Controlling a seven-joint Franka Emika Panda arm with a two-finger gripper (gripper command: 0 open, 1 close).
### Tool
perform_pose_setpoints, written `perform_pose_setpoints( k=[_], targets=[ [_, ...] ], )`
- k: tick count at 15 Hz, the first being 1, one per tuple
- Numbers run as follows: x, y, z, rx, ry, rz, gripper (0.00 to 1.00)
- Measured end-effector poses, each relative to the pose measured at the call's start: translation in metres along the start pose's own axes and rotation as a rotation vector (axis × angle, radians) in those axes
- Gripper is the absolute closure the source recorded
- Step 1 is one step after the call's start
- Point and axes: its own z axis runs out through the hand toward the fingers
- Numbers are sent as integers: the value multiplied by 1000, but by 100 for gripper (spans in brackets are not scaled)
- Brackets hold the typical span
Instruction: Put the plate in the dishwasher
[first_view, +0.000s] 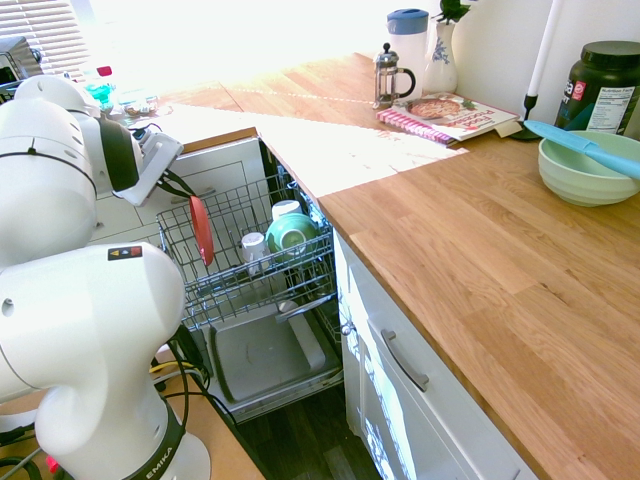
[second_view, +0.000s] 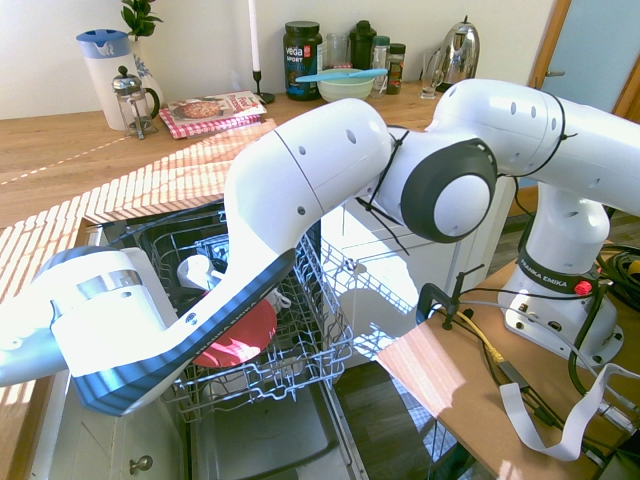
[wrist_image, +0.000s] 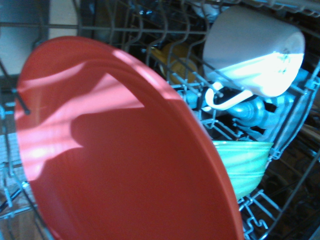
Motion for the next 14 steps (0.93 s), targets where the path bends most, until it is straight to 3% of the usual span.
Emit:
perform_pose_setpoints(
  k=[8,12,14],
  targets=[
    [-5,15,-12,145,-178,-42,0],
    [13,55,-25,190,-188,16,0],
    [35,96,-26,219,-196,74,0]
  ],
)
